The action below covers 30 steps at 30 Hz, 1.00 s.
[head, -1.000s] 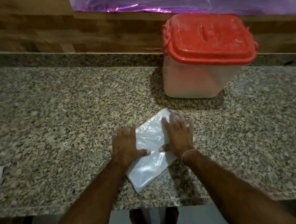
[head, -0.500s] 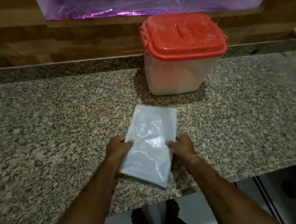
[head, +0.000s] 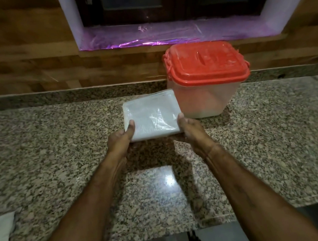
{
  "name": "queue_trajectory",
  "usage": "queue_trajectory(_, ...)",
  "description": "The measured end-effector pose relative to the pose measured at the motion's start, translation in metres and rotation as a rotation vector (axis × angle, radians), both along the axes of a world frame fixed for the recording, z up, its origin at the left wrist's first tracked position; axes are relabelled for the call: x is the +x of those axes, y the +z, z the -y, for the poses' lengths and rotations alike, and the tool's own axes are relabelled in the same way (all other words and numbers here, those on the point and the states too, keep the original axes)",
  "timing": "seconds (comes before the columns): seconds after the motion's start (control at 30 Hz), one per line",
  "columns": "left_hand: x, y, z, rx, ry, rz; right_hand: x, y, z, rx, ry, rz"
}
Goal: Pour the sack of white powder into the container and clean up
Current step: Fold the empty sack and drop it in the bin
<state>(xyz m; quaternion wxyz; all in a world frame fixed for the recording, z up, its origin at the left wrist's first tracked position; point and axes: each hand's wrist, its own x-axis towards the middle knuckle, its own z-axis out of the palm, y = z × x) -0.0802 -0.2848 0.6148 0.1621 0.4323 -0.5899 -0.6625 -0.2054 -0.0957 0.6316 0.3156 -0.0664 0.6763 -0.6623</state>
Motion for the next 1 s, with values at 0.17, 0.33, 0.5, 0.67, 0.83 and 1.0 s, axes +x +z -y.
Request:
queue_trajectory(0.17,0.034,-0.036,-0.018,-0.279,-0.075,0.312,0.025,-0.054,-0.01,0.404,0.007,-0.037)
queue_trajectory(0.33,0.082,-0.103,-0.051,-0.461,-0.161,0.483,0.068,-0.099,-0.042,0.854,0.166,-0.336)
queue_trajectory(0.5,0.068,-0.113,-0.058,-1.063,-0.52,0.548,0.071,-0.113,-0.027,0.937,0.563,-0.93)
queue_trajectory(0.67,0.063,-0.13,-0.056,-0.963,-0.724,0.728,0.058,-0.127,-0.027,1.141,0.714,-0.709)
queue_trajectory(0.83,0.058,-0.115,-0.053,-0.843,-0.656,0.646,0.063,-0.124,-0.01,1.114,0.616,-0.67)
queue_trajectory(1.0,0.074,-0.112,-0.072,-0.494,-0.199,0.432,0.077,-0.115,-0.015,0.818,0.309,-0.551)
